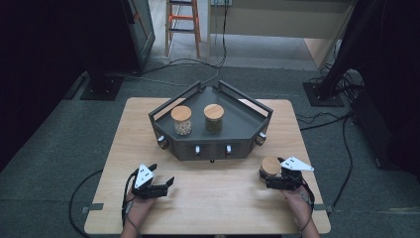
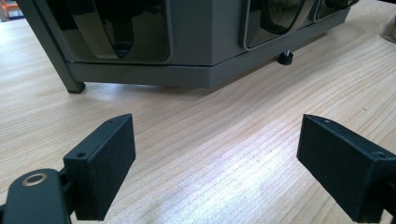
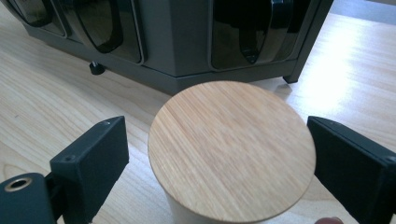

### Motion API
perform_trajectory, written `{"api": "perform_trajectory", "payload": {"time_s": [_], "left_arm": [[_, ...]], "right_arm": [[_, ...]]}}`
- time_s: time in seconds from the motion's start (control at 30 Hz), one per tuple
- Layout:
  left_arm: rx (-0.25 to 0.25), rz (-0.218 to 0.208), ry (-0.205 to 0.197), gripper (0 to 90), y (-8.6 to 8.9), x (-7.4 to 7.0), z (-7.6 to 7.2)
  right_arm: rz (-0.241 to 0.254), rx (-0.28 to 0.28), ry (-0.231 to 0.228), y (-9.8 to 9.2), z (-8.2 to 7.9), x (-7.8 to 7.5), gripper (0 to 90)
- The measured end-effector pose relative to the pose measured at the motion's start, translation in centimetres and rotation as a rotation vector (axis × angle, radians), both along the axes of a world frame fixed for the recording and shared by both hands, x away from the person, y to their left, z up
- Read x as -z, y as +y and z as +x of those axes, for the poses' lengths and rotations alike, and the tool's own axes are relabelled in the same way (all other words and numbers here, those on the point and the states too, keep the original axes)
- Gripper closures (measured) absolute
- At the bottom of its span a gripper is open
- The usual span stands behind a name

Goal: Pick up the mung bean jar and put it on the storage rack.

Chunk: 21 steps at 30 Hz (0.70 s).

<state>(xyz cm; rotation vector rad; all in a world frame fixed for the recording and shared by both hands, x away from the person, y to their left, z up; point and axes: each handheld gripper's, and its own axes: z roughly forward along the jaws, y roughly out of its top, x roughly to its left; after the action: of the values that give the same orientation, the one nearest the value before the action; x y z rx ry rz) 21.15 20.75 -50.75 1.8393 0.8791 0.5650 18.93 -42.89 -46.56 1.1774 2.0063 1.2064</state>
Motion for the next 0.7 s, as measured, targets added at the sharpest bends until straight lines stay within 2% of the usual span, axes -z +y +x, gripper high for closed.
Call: {"api": "perform_trajectory", "payload": {"time_s": [0.7], "left_arm": [[0.001,0.004,0.001,11.5,-0.02,-0.05,-0.08]], "right_arm": [[0.002,0.012,0.034,0.14,0.09,0.96,7.4]]}}
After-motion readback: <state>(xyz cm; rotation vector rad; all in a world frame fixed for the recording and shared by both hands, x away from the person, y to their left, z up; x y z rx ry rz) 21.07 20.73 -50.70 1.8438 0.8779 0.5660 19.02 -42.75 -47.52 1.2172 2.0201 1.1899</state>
